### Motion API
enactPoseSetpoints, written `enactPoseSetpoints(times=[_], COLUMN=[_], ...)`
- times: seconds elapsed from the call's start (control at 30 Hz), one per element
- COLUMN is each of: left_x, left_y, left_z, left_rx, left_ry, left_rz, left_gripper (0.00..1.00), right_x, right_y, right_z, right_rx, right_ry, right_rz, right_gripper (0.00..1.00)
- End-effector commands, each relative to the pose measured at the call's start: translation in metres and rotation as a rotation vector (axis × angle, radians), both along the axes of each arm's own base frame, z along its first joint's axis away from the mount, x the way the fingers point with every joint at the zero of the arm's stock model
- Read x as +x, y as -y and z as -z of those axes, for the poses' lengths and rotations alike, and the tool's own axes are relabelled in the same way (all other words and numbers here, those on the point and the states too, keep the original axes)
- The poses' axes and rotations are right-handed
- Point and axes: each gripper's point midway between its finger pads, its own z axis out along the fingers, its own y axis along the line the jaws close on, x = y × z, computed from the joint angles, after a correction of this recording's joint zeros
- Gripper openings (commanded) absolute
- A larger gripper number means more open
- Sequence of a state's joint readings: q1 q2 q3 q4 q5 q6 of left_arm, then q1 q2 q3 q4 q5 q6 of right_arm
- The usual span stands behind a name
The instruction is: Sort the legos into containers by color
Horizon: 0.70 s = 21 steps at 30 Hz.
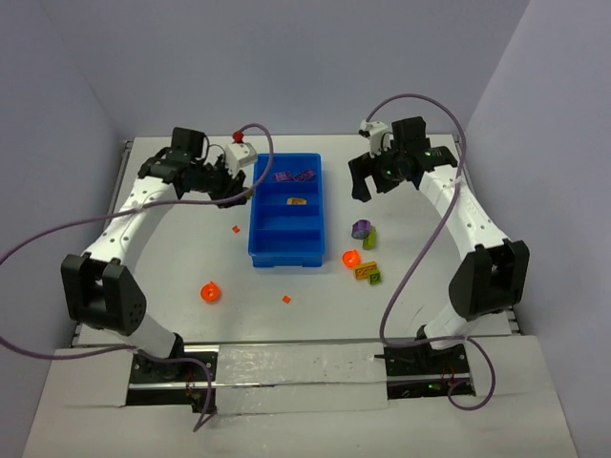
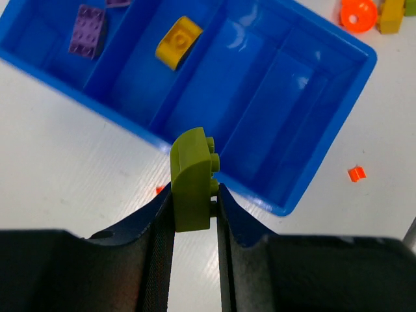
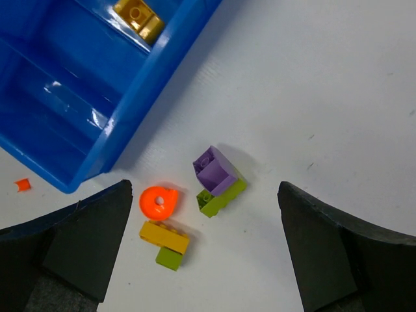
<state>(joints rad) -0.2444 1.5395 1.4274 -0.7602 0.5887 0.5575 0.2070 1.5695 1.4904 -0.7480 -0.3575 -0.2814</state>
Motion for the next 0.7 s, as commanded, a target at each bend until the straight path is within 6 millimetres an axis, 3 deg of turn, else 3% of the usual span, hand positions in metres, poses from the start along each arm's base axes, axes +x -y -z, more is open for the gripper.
enactPoseSetpoints(times=[0.0,0.23,0.67], left_x=[-0.005,-0.008,0.013], left_y=[0.04,0.074,0.087], left_z=[-0.021,0.012,0.075], left_rx=[-0.011,0.091,0.229], left_ry=[0.079,0.066,0.005], left_rz=[0.169,0.315,0.446], left_gripper=[0.0,0.0,0.02], right_x=[0.003,-0.006,0.002], right_y=[0.012,0.021,0.027], right_z=[0.004,0.024,0.038], right_rx=[-0.032,-0.063,-0.078], right_ry=[-0.063,-0.156,-0.22], right_rz=[0.003,0.006,0.021], right_gripper=[1.0,1.0,1.0])
